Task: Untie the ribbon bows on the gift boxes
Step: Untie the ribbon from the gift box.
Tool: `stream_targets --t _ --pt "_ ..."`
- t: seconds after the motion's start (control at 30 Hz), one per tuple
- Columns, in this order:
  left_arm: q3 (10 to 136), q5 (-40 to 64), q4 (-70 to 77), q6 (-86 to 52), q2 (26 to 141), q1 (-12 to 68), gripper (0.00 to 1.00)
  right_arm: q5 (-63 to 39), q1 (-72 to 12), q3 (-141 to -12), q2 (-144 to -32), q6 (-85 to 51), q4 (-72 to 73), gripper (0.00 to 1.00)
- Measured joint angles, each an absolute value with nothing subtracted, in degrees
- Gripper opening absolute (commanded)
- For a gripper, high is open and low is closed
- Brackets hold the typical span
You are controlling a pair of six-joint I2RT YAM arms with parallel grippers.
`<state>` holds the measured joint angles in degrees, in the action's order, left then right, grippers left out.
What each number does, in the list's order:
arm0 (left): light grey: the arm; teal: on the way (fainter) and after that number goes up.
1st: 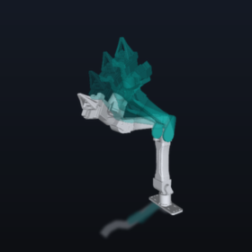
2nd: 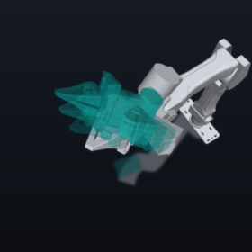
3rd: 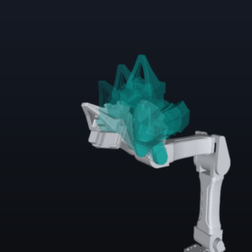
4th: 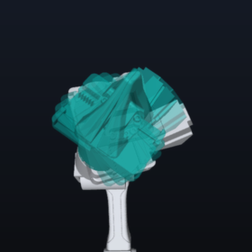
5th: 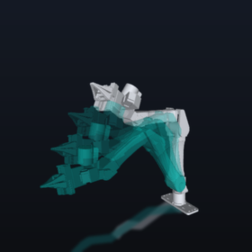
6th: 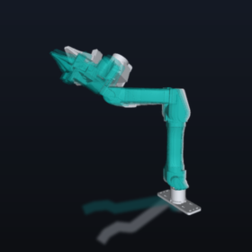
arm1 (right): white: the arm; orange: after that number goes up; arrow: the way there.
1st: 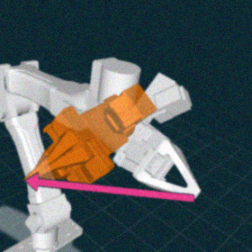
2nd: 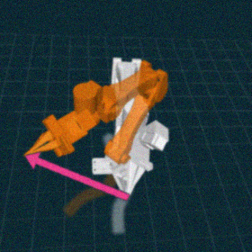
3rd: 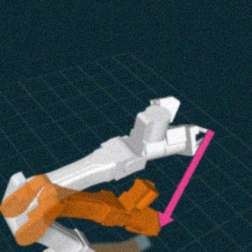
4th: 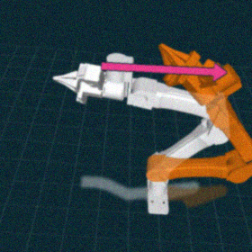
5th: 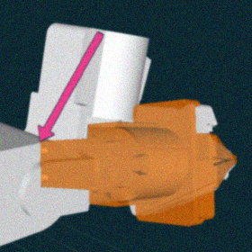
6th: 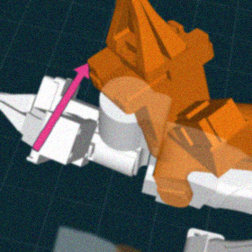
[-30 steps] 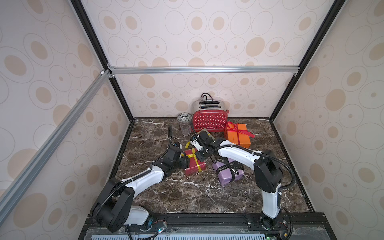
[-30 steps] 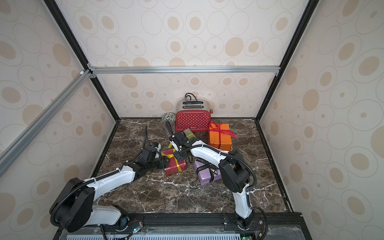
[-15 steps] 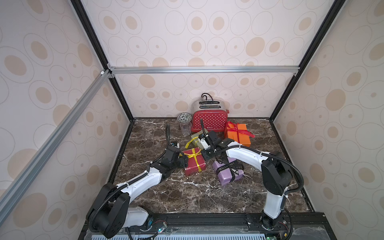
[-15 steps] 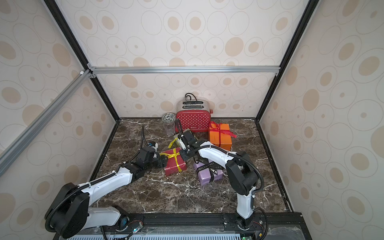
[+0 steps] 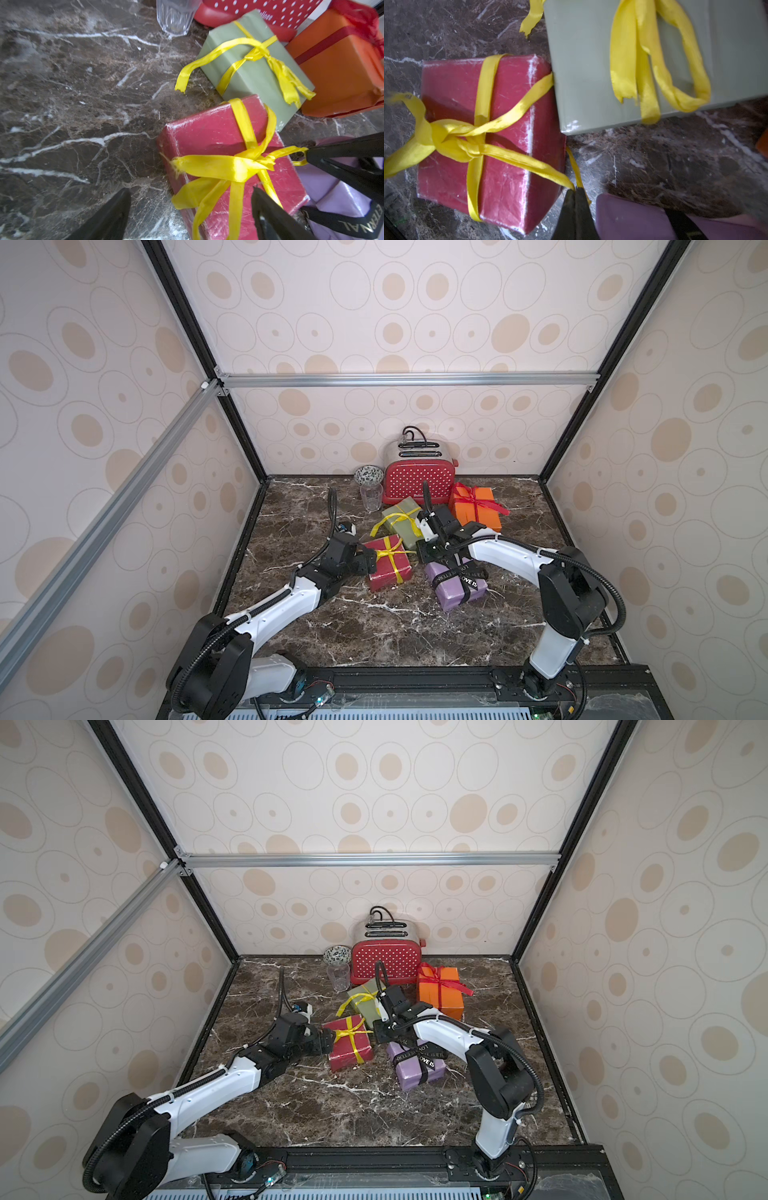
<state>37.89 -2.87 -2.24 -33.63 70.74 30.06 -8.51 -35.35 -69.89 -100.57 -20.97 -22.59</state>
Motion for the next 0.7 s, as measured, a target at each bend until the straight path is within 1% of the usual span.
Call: stream_targets --t 0.1,0.2,0.33,0.5,0.57,0.67,0.7 --pt "37.8 -3.2 -2.2 -33.6 69.0 30.1 0.92 -9.6 -35.2 -69.1 -99.9 -23.1 -21.5 0.0" --pt "37.8 -3.2 -2.3 -33.6 68.6 30.1 0.86 -10.3 -34.9 -67.8 -99.1 -25.5 -20.1 0.0" --pt "37.8 -2.8 -2.4 -33.6 69.5 30.1 0.7 -11.9 -33.3 -65.8 -98.9 -29.8 -18.3 0.0" --pt "37.8 -3.0 -3.8 -33.6 70.5 30.1 0.63 -14.5 -30.0 -63.5 -98.9 -34.1 -15.8 0.0" --pt "37.8 -3.4 -4.3 -33.6 70.5 30.0 0.59 -15.0 -29.6 -63.0 -98.9 -34.7 -14.9 0.0" --pt "37.8 -4.1 -5.7 -33.6 70.5 30.1 0.57 -15.0 -29.6 -62.4 -98.9 -35.3 -13.7 0.0" --pt "37.8 -4.5 -6.2 -33.7 70.7 30.0 0.54 -15.0 -29.6 -62.2 -98.9 -35.4 -13.4 0.0"
